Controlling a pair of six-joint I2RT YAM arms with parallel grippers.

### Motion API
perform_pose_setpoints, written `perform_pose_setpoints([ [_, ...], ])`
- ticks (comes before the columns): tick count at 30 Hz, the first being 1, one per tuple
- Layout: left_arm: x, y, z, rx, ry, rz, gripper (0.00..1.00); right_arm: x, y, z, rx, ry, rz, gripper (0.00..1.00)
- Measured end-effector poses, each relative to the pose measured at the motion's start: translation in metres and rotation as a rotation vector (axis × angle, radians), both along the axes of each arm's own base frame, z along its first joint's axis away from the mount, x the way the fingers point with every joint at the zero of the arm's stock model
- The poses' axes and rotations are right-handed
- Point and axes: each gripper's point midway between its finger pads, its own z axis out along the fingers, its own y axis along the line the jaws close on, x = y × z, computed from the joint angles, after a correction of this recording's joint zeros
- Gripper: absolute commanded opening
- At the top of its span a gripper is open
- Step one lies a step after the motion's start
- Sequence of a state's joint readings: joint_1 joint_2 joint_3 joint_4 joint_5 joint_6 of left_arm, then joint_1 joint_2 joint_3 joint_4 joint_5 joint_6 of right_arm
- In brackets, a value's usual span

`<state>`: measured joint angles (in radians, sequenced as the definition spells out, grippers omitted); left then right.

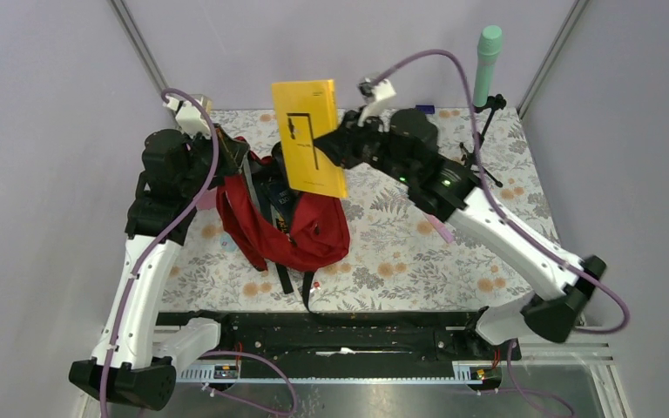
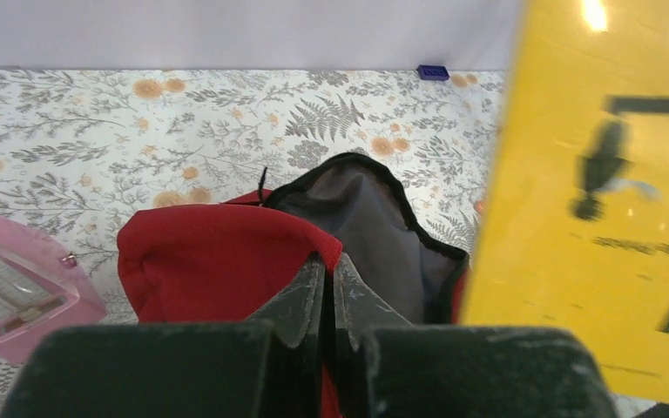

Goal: Pack the student bag
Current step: Place the book in the student bag.

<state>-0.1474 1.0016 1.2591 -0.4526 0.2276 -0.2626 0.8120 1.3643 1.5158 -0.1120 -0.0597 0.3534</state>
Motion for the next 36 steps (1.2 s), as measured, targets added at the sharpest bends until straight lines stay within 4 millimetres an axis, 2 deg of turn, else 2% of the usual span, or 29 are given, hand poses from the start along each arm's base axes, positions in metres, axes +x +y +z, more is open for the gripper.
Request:
perform_pose_setpoints([
  [3,0.001,-0.004,-0.004,-0.007,0.002,-0.020,0.00,0.016,0.033,-0.008,-0.052,-0.013,-0.018,0.00],
  [8,-0.001,-0.007,-0.003,-0.019,-0.025,-0.037,0.00,0.030,0.076,-0.048,-0.196,-0.007,-0.057,0.00],
  [12,-0.005,-0.009,-0.001,-0.031,-0.039,-0.049,0.00,0.026,0.108,-0.085,-0.320,0.006,-0.060,0.00],
  [15,-0.005,-0.009,0.001,-0.034,-0.050,-0.049,0.00,0.015,0.120,-0.110,-0.421,0.011,-0.066,0.00],
  [17,-0.006,-0.009,0.001,-0.034,-0.051,-0.049,0.00,0.007,0.119,-0.126,-0.488,0.019,-0.075,0.00],
  [20,-0.007,-0.009,0.002,-0.034,-0.052,-0.050,0.00,-0.001,0.112,-0.138,-0.555,0.033,-0.087,0.00],
  [26,-0.009,-0.008,0.004,-0.035,-0.062,-0.049,0.00,-0.001,0.087,-0.152,-0.666,0.051,-0.144,0.00],
  [30,-0.011,-0.011,0.004,-0.036,-0.062,-0.061,0.00,0.001,0.064,-0.151,-0.736,0.031,-0.198,0.00],
  [36,-0.014,-0.015,0.003,-0.039,-0.060,-0.086,0.00,0.014,0.033,-0.132,-0.848,-0.065,-0.307,0.00],
])
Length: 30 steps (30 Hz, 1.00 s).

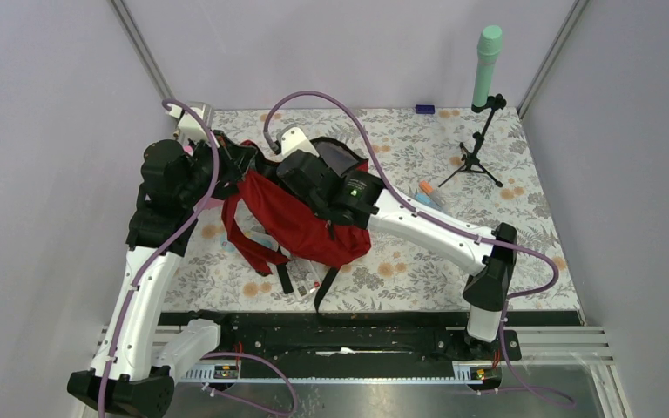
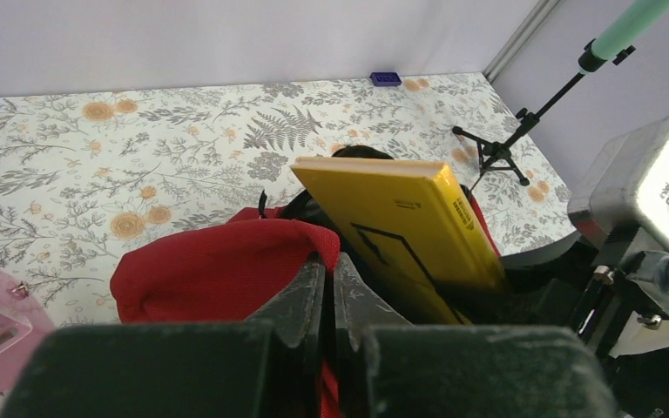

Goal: Pack the student bag
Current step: Place the book in the student bag.

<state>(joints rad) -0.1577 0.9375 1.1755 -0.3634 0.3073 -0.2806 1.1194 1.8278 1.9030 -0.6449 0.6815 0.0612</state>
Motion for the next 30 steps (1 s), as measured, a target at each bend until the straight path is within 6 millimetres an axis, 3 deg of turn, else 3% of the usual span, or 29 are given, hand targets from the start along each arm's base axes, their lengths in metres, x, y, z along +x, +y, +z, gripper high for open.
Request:
perform_pose_setpoints([
  [4,-0.002,-0.003,0.000,-0.002,0.000,-0.020,0.00,0.001,-0.003,0.010,-0.073,-0.009,0.041,0.00],
  [7,-0.002,-0.004,0.000,-0.003,-0.001,-0.025,0.00,-0.001,0.007,0.011,-0.111,0.023,0.089,0.00],
  [10,-0.001,-0.004,-0.001,-0.003,-0.001,-0.025,0.00,-0.001,0.016,-0.002,-0.156,0.065,0.118,0.00],
  [14,-0.001,-0.003,-0.005,0.010,0.006,-0.021,0.00,-0.001,0.022,-0.044,-0.245,0.140,0.116,0.00],
  [17,0.000,0.001,-0.014,0.017,0.030,-0.009,0.00,-0.001,0.021,-0.056,-0.266,0.158,0.103,0.00],
  [30,0.001,0.001,-0.014,0.016,0.023,-0.005,0.00,0.016,0.008,-0.060,-0.300,0.097,-0.047,0.00],
])
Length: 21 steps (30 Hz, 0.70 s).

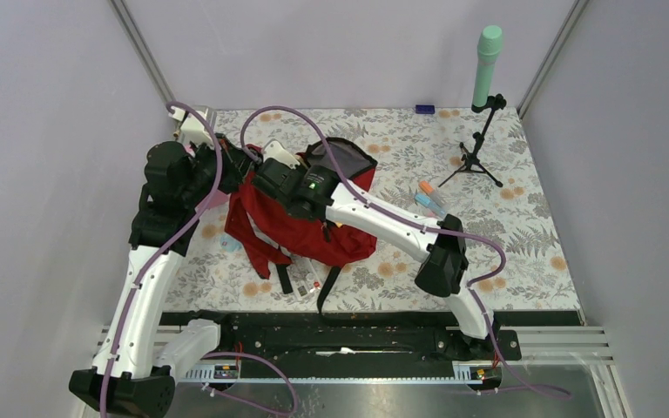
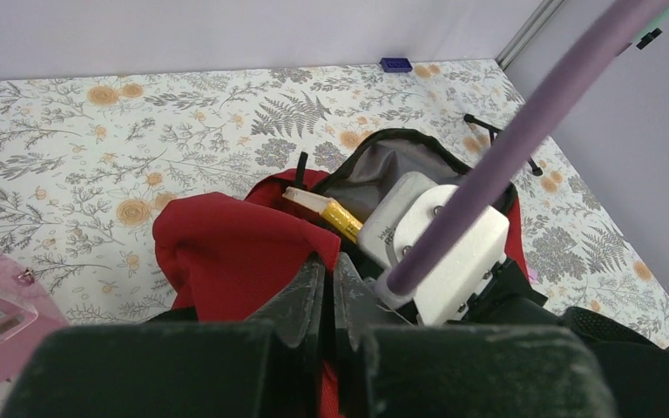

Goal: Pack the student bag
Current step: Place the book in the student bag.

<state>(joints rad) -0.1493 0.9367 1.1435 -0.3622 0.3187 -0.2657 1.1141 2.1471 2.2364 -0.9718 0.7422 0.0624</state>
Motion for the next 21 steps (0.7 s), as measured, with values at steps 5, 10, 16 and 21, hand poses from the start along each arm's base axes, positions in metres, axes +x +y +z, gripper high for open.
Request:
perform_pose_setpoints([
  [5,0.000,-0.001,0.000,0.000,0.000,-0.004,0.00,0.006,-0.003,-0.003,0.023,-0.005,-0.036,0.00],
  [10,0.000,-0.001,0.001,-0.001,-0.003,-0.004,0.00,0.017,-0.009,-0.007,0.093,0.014,-0.108,0.15],
  [16,0.000,-0.001,-0.002,0.000,0.003,-0.004,0.00,0.025,-0.008,-0.010,0.162,0.054,-0.127,0.55],
  [21,0.000,-0.001,-0.004,0.001,0.008,-0.003,0.00,0.028,-0.001,-0.002,0.221,0.082,-0.108,0.63],
])
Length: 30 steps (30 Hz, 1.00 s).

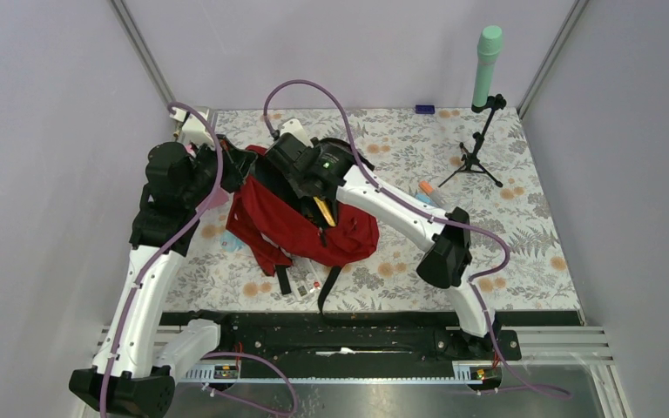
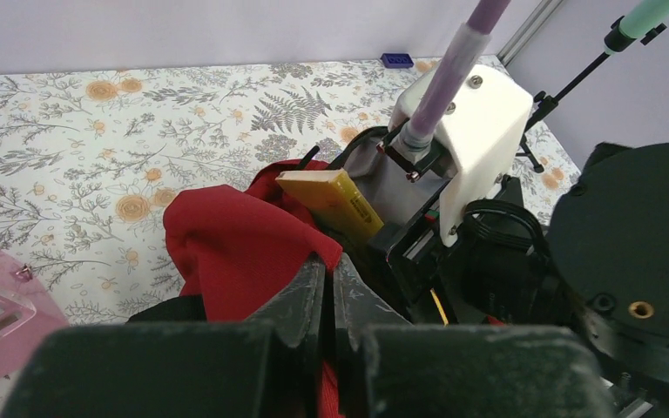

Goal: Pack the student bag
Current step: Place the book in the student bag.

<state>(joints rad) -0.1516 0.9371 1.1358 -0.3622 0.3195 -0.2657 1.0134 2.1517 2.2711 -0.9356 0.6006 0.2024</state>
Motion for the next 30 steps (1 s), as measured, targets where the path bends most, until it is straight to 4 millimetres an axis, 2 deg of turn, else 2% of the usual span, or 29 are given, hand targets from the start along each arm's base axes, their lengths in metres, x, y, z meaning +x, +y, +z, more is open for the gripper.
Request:
perform_pose_setpoints([
  [5,0.000,0.000,-0.001,0.000,0.002,0.000,0.00,-0.004,0.009,0.004,0.055,0.021,0.035,0.71],
  [10,0.000,0.000,-0.001,0.001,0.004,0.001,0.00,-0.019,0.010,0.016,0.129,0.048,0.087,0.87],
  [13,0.001,0.001,-0.002,0.005,0.003,0.009,0.00,-0.029,-0.001,0.036,0.181,0.029,0.104,0.94],
  [17,0.001,0.003,-0.003,0.009,0.009,0.020,0.00,-0.043,-0.025,0.071,0.250,-0.023,0.109,0.99],
  [21,0.002,0.005,-0.005,0.013,0.013,0.028,0.00,-0.048,-0.053,0.087,0.302,-0.051,0.095,1.00],
  [24,0.002,0.005,-0.006,0.017,0.015,0.030,0.00,-0.041,-0.077,0.082,0.320,-0.047,0.057,0.98],
  [27,0.001,0.006,-0.006,0.023,0.016,0.029,0.00,-0.024,-0.101,0.058,0.344,-0.004,0.009,0.98],
  [30,0.001,0.006,-0.007,0.030,0.017,0.029,0.00,-0.008,-0.116,0.034,0.381,0.052,-0.028,0.98],
])
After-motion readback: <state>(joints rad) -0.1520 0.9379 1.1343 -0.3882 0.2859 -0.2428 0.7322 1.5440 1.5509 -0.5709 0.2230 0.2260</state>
